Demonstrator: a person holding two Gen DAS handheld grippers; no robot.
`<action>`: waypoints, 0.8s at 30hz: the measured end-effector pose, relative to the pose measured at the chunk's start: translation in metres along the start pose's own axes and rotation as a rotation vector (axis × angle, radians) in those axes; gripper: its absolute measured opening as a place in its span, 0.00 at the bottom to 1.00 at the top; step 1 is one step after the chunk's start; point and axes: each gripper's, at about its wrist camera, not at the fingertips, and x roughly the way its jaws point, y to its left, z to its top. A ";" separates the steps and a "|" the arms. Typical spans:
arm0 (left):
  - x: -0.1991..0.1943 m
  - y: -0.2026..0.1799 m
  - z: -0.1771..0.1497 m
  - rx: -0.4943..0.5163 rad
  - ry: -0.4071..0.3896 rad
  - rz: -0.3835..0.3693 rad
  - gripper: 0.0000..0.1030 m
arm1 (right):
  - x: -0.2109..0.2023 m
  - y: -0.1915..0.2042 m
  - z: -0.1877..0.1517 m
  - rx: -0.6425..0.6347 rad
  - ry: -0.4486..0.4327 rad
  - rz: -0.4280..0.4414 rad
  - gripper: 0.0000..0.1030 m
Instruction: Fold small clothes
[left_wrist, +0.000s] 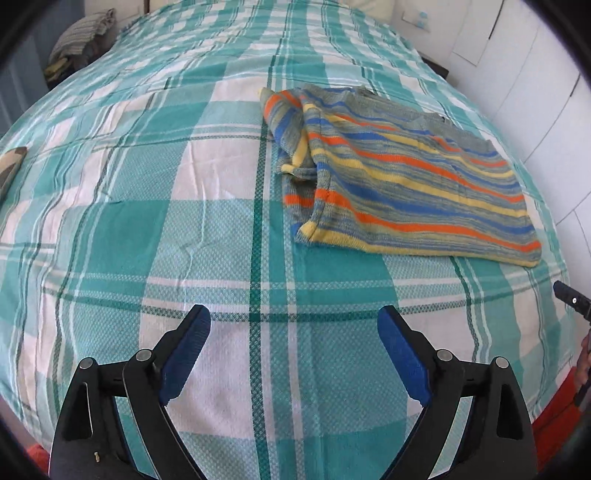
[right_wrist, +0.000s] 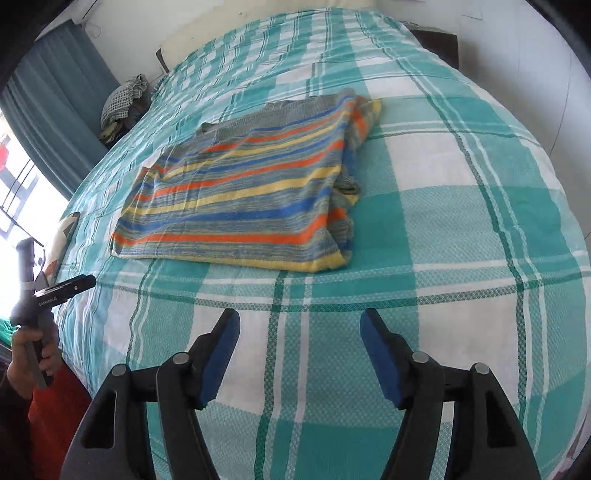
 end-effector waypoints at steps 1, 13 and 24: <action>-0.001 -0.002 -0.003 -0.002 -0.001 0.014 0.90 | -0.001 -0.003 -0.004 0.022 -0.016 -0.016 0.66; -0.004 0.008 -0.022 0.013 -0.062 0.134 0.90 | 0.003 0.013 0.005 0.100 -0.078 0.034 0.68; -0.019 -0.130 -0.021 0.374 -0.154 -0.184 0.90 | 0.042 -0.058 0.136 0.201 0.004 0.154 0.76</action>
